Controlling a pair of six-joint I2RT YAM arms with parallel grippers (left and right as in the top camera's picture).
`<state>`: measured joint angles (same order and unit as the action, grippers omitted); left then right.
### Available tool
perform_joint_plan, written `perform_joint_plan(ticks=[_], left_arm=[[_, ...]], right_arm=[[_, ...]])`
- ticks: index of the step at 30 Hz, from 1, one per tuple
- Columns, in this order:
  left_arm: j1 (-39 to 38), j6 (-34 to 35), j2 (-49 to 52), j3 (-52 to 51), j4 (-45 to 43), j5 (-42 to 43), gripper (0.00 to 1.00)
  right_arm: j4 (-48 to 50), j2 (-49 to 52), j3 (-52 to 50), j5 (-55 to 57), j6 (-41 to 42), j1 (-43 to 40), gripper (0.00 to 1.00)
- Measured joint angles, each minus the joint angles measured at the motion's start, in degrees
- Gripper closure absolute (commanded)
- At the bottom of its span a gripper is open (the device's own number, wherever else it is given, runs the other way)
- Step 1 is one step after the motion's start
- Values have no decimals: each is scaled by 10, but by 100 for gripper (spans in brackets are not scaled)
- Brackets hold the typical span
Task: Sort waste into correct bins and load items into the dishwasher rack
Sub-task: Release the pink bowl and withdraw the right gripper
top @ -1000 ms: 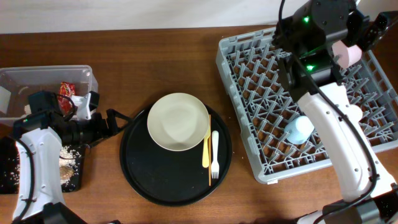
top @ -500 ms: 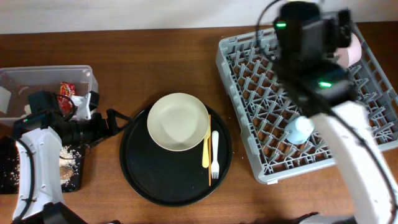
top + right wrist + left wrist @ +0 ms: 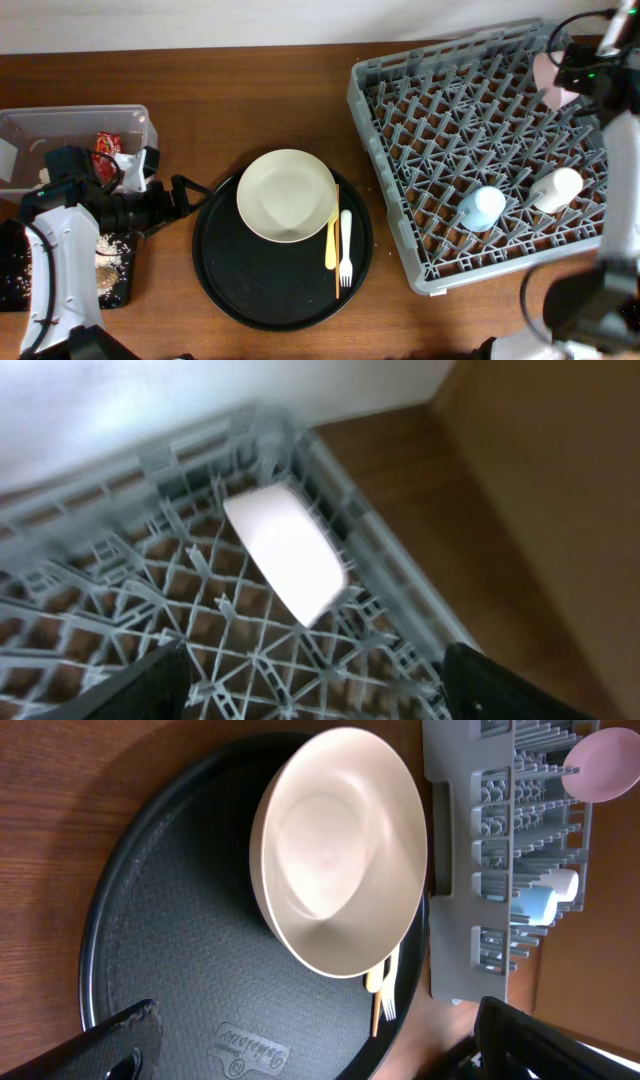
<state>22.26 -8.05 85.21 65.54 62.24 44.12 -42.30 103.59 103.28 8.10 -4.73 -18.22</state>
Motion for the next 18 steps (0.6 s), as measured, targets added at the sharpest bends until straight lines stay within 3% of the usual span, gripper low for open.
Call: perform_joint_plan(ticks=[4,5,7,8,9,17,18], left_arm=[[0,0,0,0,0,0,1],[0,0,0,0,0,0,0],[0,0,0,0,0,0,1],[0,0,0,0,0,0,1],[0,0,0,0,0,0,0],[0,0,0,0,-1,0,0],[0,0,0,0,-1,0,1]], right_arm=[[68,110,-4,-22,-42,0,20],[78,126,-4,-22,-57,0,26],[82,135,-4,-22,-79,0,60],[82,135,-4,-20,-86,0,71],[82,135,-4,-16,-89,-1,75],[-37,135,-1,-73,-87,19,76],[-51,135,-1,-98,-87,29,51]])
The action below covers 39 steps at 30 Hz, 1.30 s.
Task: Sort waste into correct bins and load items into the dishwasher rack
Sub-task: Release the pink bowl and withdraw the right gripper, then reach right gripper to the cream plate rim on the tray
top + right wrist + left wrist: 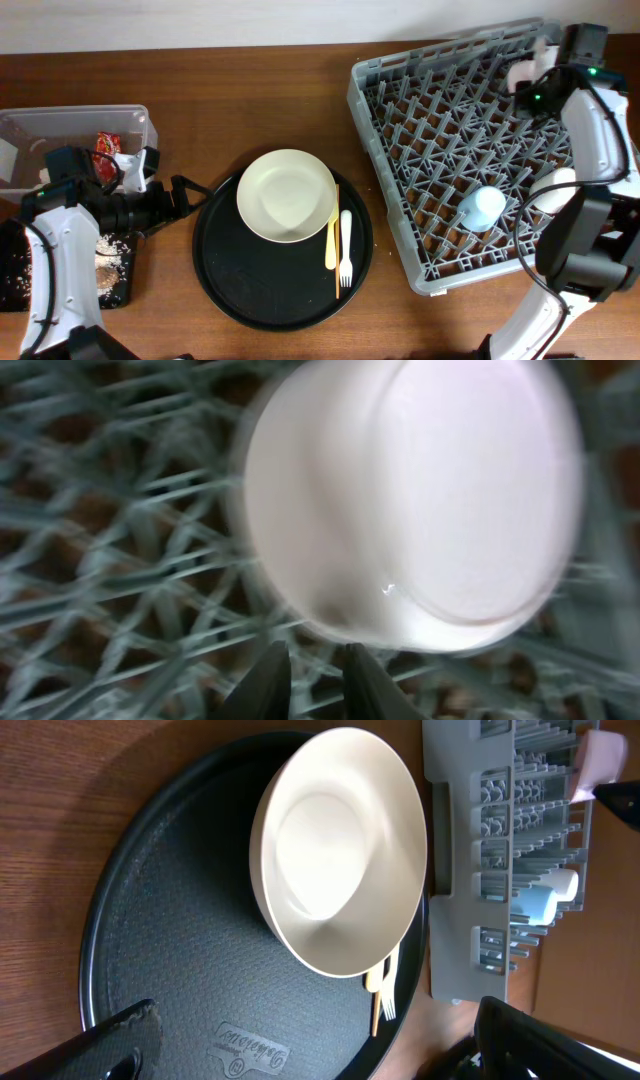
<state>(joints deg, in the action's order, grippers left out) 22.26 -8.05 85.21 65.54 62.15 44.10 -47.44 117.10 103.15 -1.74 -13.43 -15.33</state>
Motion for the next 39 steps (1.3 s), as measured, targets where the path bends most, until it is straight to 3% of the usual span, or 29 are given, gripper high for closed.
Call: perform_joint_plan(ticks=[1,2,5,10,15,17,20,23,27,34,36,39], left_arm=[[0,0,0,0,0,0,1],[0,0,0,0,0,0,1],[0,0,0,0,0,0,1],[0,0,0,0,0,0,0],[0,0,0,0,1,0,0],[0,0,0,0,0,0,0],[0,0,0,0,1,0,1],[0,0,0,0,0,0,0],[0,0,0,0,0,0,0],[0,0,0,0,0,0,0],[0,0,0,0,0,0,1],[0,0,0,0,0,0,1]], right_arm=[[-9,0,0,-13,1,6,32],[-19,0,0,-25,3,12,21],[-28,0,0,-42,19,19,15],[-66,-50,0,-55,40,19,15],[-140,-190,10,-250,43,23,17],[-183,-196,12,-316,44,57,17],[-197,-194,-2,-329,45,137,17],[-185,-183,-37,-308,45,248,16],[-94,-133,-89,-249,61,357,15],[-16,-51,-104,-142,90,459,17],[0,-49,-104,-87,90,464,21],[34,-48,-95,-22,89,461,40]])
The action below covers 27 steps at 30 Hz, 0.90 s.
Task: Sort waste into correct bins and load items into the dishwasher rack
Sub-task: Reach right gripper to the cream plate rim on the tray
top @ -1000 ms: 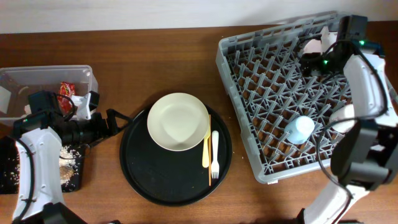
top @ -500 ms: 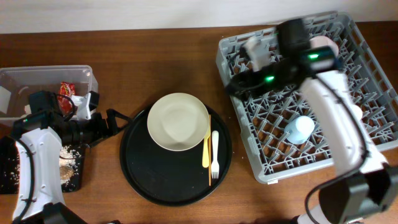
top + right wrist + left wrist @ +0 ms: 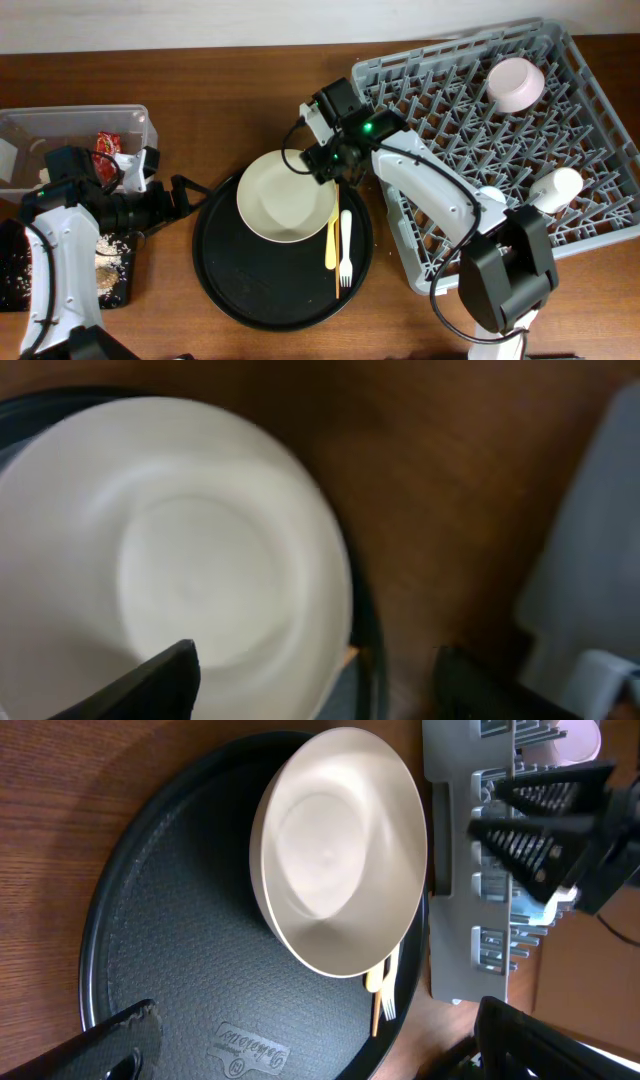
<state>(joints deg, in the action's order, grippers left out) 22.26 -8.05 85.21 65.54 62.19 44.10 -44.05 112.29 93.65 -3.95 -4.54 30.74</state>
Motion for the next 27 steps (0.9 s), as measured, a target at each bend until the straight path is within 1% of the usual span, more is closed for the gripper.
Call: perform_joint_plan(ticks=[2,4,5,9,13,14,19,22,24,26,27], left_arm=[[0,0,0,0,0,0,0],[0,0,0,0,0,0,1],[0,0,0,0,0,0,0],[0,0,0,0,0,0,1],[0,0,0,0,0,0,1],[0,0,0,0,0,0,0],[0,0,0,0,0,0,1],[0,0,0,0,0,0,0],[0,0,0,0,0,0,0],[0,0,0,0,0,0,1],[0,0,0,0,0,0,0]], right_arm=[[-2,2,31,27,2,-9,63],[-2,2,50,41,17,-34,88],[-4,2,50,39,20,-43,92],[13,25,50,24,30,-73,92],[48,52,50,50,30,-75,92],[63,59,50,57,32,-82,94],[100,74,50,86,93,-152,95],[116,76,50,87,103,-183,96],[132,76,51,61,103,-182,96],[136,76,52,4,103,-179,96],[141,76,53,-49,103,-178,96]])
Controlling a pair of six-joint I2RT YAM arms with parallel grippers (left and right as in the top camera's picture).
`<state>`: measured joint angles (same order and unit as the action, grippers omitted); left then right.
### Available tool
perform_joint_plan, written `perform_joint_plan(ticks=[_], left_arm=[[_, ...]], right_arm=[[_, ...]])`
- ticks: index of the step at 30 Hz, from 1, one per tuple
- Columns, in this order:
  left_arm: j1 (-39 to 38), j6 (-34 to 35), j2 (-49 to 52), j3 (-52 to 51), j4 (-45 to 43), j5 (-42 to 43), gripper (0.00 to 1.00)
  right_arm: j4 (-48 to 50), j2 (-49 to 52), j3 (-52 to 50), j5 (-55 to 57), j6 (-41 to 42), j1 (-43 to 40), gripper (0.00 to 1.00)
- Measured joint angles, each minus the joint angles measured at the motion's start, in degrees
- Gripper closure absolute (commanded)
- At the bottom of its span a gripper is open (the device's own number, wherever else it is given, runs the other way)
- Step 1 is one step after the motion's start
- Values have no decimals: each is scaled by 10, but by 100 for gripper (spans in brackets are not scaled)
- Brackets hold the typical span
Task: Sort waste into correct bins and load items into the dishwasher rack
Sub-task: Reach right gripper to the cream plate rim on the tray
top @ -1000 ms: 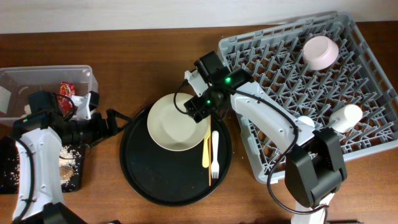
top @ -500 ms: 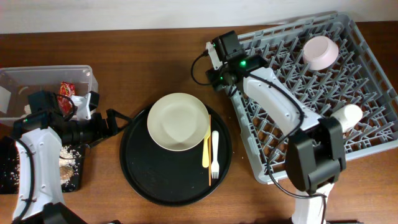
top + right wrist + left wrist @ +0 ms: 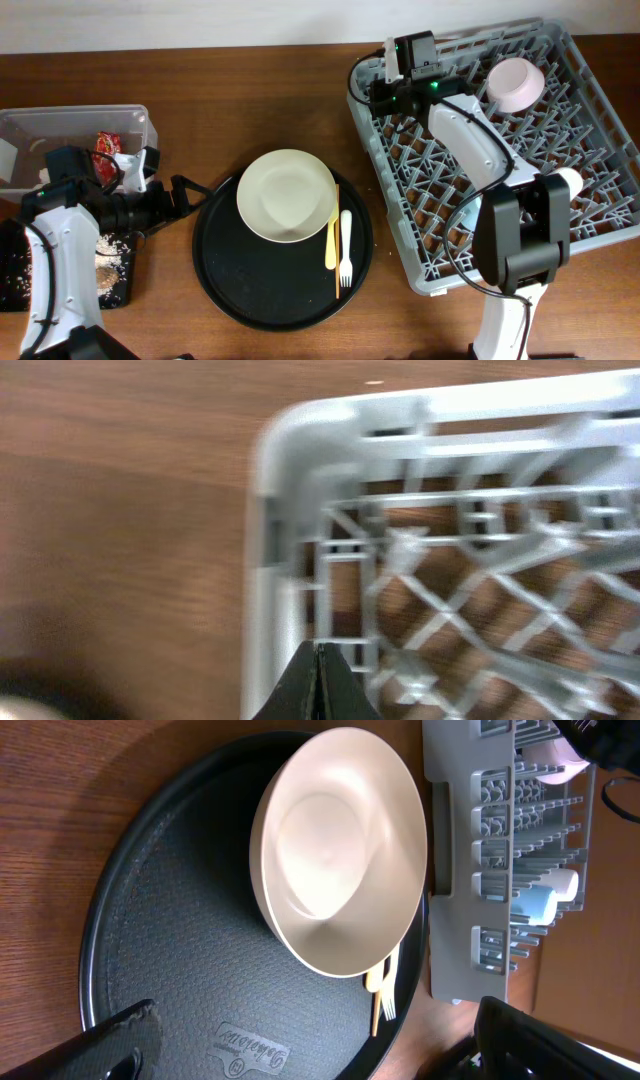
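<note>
A cream bowl point(image 3: 287, 195) sits on the round black tray point(image 3: 250, 290), with a yellow fork point(image 3: 331, 238) and a white fork point(image 3: 346, 250) at its right. The grey dishwasher rack point(image 3: 420, 265) holds a pink bowl point(image 3: 516, 83), a white cup point(image 3: 562, 184) and a blue cup point(image 3: 537, 903). My right gripper point(image 3: 318, 657) is shut on nothing above the rack's far left corner point(image 3: 300, 430). At the tray's left edge my left gripper point(image 3: 320, 1050) stands open and empty.
A clear bin point(image 3: 75, 125) with a red wrapper point(image 3: 106, 145) stands at the far left. In front of it a black bin point(image 3: 115, 290) holds crumbs. My right arm point(image 3: 480, 140) stretches across the rack.
My right gripper was open over the cream bowl's far right rim; now it is shut, empty, over the rack's far left corner. The left arm and the tray's things have not moved.
My right gripper was open above the pink bowl at the rack's far right corner, then close against it. Later the pink bowl lay a little further left in the rack and the gripper was open over the cream bowl. Now it is shut at the rack's corner.
</note>
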<state>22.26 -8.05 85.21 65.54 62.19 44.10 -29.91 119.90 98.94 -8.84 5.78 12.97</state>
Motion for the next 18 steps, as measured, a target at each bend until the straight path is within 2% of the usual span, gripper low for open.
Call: perform_joint_plan(ticks=[6,9,18], left_arm=[[0,0,0,0,0,0,0],[0,0,0,0,0,0,1],[0,0,0,0,0,0,0]], right_arm=[[-23,19,3,-45,-41,40,96],[-22,53,7,-2,-49,53,96],[30,54,7,80,-57,50,96]])
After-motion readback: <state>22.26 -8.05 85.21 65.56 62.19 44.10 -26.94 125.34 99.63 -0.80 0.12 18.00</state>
